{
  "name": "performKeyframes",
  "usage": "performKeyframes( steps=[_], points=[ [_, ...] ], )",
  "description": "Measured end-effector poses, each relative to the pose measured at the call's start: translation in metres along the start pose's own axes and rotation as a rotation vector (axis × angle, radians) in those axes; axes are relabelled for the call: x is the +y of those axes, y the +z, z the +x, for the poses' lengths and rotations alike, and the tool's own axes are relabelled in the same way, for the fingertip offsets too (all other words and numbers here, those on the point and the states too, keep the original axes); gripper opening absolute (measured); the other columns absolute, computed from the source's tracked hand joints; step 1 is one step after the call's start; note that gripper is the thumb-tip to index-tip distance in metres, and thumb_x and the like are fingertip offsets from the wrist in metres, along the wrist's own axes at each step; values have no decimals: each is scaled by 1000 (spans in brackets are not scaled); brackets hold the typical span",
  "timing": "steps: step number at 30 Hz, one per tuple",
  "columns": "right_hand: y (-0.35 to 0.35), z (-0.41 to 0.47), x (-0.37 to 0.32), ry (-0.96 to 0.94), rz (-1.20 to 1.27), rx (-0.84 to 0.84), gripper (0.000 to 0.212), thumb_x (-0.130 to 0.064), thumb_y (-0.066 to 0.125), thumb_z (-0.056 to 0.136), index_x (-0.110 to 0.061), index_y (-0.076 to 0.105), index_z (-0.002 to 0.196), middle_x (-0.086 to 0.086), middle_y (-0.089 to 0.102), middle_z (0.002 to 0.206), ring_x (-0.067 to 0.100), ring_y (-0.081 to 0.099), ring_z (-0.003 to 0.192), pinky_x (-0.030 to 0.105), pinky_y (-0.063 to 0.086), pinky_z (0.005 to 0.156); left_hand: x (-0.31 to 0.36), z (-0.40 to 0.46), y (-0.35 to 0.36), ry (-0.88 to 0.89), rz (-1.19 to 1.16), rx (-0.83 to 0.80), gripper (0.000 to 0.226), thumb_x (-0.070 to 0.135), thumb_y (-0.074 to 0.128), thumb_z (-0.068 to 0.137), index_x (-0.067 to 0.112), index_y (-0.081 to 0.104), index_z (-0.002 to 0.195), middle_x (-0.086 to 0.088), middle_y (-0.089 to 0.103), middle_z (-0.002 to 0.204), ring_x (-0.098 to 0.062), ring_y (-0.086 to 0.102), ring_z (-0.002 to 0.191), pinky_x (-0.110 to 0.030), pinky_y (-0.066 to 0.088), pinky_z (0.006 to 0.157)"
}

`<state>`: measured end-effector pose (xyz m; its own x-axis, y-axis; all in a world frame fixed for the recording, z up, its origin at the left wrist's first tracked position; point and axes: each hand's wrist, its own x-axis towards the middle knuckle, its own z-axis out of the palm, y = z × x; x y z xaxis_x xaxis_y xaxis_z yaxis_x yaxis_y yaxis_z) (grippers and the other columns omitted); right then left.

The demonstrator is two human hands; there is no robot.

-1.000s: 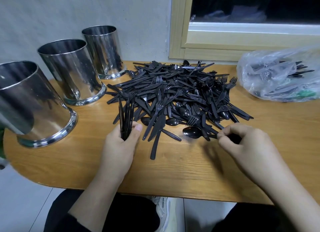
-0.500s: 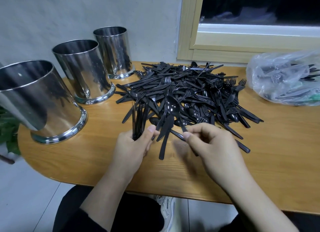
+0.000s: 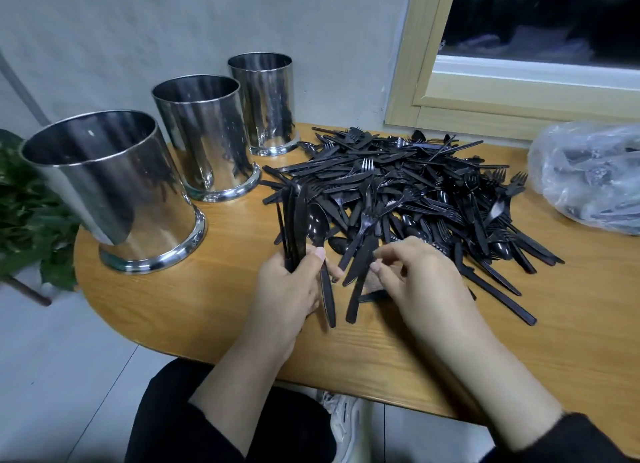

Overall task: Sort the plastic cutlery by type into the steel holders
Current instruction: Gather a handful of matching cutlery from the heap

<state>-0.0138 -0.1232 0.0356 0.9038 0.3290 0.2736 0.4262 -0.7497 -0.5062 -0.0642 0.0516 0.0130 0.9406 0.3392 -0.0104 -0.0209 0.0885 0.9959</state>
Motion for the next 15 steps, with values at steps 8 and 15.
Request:
performKeyframes(
  steps=[8,15],
  points=[
    [5,18,13,25,-236,-190,19,-33,64,95,-22,72,109,-7,61,103,16,59,98,26,46,82,2,1,-2,-23,-73,47,14,12,53,105,0,57,99,-16,69,67,-20,30,45,-35,23,49],
    [6,32,2,9,-345,-285,19,-35,63,89,-16,63,92,1,60,96,24,59,93,34,49,79,3,-1,-1,-3,-65,42,16,13,53,105,-2,57,102,-16,69,70,-17,32,44,-35,27,50]
  ],
)
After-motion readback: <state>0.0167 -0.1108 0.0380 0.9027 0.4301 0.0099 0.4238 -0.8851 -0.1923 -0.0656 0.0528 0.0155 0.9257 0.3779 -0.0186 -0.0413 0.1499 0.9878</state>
